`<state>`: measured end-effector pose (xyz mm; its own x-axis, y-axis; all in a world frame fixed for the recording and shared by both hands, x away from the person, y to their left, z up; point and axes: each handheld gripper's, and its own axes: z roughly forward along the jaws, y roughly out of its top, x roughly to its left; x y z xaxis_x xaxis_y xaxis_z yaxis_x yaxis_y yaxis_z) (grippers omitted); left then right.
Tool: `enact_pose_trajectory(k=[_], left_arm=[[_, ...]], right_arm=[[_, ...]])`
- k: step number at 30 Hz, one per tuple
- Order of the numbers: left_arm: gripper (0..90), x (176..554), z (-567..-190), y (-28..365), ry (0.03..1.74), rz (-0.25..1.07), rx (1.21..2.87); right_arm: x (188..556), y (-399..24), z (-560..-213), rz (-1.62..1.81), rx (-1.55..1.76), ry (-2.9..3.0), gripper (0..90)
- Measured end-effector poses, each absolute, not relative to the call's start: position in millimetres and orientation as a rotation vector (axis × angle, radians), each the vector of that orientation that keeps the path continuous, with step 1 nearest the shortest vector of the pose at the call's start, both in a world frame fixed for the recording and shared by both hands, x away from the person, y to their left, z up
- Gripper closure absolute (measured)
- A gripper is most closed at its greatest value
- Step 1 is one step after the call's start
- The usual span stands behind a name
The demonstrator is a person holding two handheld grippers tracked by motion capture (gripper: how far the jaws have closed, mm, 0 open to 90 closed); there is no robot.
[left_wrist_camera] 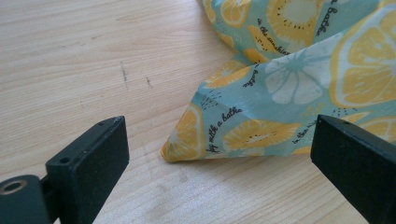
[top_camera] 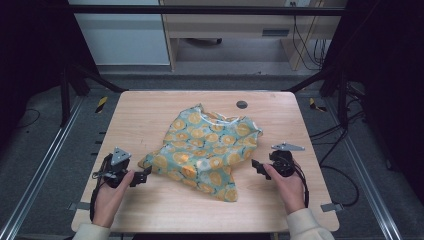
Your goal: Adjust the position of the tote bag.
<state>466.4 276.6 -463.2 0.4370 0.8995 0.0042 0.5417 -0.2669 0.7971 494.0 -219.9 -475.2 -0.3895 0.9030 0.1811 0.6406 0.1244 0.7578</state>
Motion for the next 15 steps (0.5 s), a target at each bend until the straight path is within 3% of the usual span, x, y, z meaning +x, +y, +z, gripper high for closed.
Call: enact_pose_trajectory(k=[15], left_arm=[[4.5, 465, -463, 275, 1.199, 0.63, 1.968]], right_arm=[[505, -216, -462, 1.165, 1.497, 2.059, 20.0]])
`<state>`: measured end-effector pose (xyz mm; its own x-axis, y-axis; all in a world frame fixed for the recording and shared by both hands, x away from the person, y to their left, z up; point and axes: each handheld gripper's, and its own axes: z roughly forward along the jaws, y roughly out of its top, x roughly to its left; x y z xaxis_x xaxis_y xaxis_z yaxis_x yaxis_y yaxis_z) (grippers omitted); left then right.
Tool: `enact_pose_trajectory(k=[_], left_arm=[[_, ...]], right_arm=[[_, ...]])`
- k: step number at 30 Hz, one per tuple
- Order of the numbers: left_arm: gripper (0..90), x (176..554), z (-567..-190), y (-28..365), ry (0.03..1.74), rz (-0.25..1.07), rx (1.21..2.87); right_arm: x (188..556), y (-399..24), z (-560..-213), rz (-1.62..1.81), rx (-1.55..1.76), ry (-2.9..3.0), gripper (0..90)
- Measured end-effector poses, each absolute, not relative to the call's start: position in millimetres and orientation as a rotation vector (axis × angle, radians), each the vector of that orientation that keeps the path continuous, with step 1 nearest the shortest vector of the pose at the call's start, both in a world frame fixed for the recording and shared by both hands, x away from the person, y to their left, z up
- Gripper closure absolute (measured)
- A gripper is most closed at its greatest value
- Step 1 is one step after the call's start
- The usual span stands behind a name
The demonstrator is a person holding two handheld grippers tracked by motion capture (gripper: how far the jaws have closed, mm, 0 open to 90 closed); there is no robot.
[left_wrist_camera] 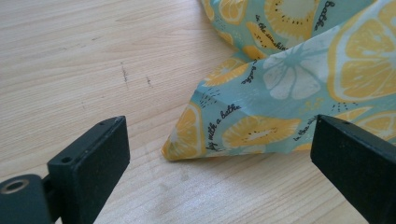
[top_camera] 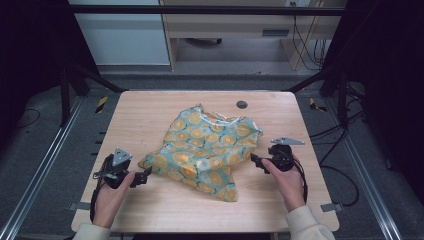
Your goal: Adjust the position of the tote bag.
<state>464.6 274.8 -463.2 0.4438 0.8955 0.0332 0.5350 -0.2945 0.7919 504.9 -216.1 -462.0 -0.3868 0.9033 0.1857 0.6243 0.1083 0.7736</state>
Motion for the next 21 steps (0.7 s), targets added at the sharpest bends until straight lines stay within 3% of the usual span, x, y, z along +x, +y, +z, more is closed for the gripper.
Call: enact_pose_trajectory(k=[17, 21], left_arm=[[4.7, 464, -464, 271, 1.174, 0.645, 1.996], [4.7, 464, -464, 270, 1.168, 0.646, 1.998]], right_arm=[[583, -213, -442, 1.06, 1.599, 1.996, 15.1], [597, -211, -448, 1.034, 1.655, 2.012, 18.5]])
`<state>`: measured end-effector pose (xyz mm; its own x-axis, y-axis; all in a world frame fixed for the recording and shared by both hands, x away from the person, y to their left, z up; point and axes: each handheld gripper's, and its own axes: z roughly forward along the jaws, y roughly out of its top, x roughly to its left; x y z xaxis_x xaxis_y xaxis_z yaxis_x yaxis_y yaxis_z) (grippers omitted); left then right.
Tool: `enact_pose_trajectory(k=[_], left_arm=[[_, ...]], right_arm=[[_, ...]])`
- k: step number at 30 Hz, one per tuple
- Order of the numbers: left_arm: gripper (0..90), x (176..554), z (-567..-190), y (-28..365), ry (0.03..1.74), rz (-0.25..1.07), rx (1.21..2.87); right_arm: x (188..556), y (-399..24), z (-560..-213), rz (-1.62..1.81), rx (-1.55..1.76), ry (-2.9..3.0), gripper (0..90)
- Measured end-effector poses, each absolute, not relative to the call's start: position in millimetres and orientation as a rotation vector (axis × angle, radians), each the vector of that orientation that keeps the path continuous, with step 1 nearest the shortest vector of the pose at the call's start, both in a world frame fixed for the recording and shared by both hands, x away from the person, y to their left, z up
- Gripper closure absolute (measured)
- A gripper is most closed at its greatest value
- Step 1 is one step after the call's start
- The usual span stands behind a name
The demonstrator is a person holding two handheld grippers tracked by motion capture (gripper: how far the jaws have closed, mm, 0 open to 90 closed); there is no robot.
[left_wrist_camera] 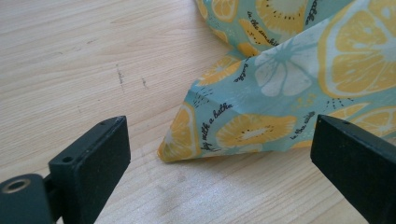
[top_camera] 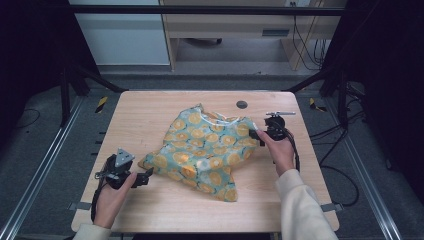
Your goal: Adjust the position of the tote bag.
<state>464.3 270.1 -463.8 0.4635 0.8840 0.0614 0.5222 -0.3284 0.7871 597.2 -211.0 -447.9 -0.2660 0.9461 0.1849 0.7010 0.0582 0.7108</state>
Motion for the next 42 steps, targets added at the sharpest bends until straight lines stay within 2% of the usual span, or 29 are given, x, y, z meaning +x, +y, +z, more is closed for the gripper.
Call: enact_pose_trajectory(k=[1, 2, 3, 5, 8, 10, 12, 26, 36, 42], left_arm=[[4.7, 464, -464, 270, 1.168, 0.646, 1.998], [4.7, 464, -464, 270, 1.166, 0.646, 2.001], [4.7, 464, -464, 270, 1.166, 0.646, 2.001], [4.7, 464, -464, 270, 1.166, 0.646, 2.0], [4.7, 464, -464, 270, 1.163, 0.645, 2.003], [4.8, 464, -464, 269, 1.163, 0.646, 2.005], [4.8, 464, -464, 269, 1.162, 0.647, 2.005], [5.5, 463, -458, 272, 1.16, 0.661, 1.976], [6.5, 457, -448, 275, 1.118, 0.732, 1.948], [7.4, 458, -445, 277, 1.118, 0.729, 1.931]], right_arm=[[597, -211, -448, 1.034, 1.655, 2.012, 18.5], [601, -209, -452, 1.035, 1.669, 2.033, 28.8], [602, -208, -453, 1.046, 1.678, 2.038, 33.7], [601, -205, -454, 1.077, 1.679, 2.052, 52.1], [598, -200, -449, 1.137, 1.617, 2.057, 73.0], [595, -196, -444, 1.18, 1.57, 2.061, 81.6], [591, -189, -436, 1.208, 1.522, 2.071, 85.0], [531, -123, -379, 1.43, 1.091, 2.186, 87.9], [493, -84, -356, 1.531, 0.877, 2.267, 88.1], [476, -73, -347, 1.568, 0.808, 2.298, 88.2]])
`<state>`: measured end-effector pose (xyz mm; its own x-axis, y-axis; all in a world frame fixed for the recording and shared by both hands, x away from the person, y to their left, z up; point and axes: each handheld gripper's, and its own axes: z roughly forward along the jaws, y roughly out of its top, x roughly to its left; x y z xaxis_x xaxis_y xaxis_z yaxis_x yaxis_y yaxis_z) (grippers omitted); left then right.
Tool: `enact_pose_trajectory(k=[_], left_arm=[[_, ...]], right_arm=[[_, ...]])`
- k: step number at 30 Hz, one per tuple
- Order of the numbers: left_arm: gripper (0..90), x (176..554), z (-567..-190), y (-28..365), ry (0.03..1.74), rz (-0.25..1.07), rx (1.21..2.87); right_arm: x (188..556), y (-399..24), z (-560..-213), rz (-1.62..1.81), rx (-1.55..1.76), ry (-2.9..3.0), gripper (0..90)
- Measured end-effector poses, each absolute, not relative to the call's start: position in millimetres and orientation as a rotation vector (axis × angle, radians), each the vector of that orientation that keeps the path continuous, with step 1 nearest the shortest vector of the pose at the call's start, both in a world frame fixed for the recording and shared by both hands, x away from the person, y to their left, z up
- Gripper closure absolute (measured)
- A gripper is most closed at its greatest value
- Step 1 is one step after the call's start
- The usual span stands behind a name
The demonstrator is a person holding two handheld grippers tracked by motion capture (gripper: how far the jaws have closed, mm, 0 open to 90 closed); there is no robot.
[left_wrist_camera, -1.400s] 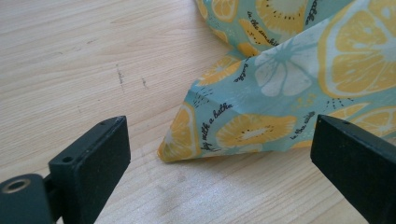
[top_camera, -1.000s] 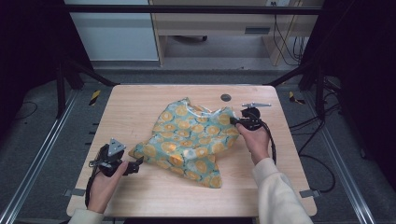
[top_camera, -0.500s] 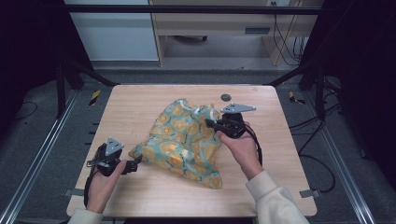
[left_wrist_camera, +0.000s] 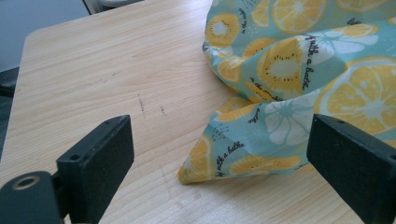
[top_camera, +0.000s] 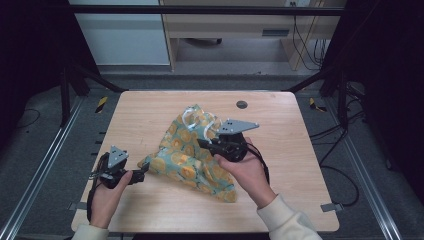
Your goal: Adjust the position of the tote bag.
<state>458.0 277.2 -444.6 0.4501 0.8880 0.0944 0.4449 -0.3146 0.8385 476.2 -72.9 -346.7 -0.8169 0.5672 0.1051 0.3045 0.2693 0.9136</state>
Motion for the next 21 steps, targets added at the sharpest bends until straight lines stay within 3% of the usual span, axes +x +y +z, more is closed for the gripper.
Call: enact_pose_trajectory(k=[13, 21], left_arm=[[9.1, 461, -426, 286, 1.079, 0.692, 1.855], [6.9, 475, -407, 271, 0.939, 0.658, 1.931]], right_arm=[[431, -62, -325, 1.668, 0.673, 2.348, 88.1], [416, -67, -310, 1.706, 0.633, 2.331, 88.1]])
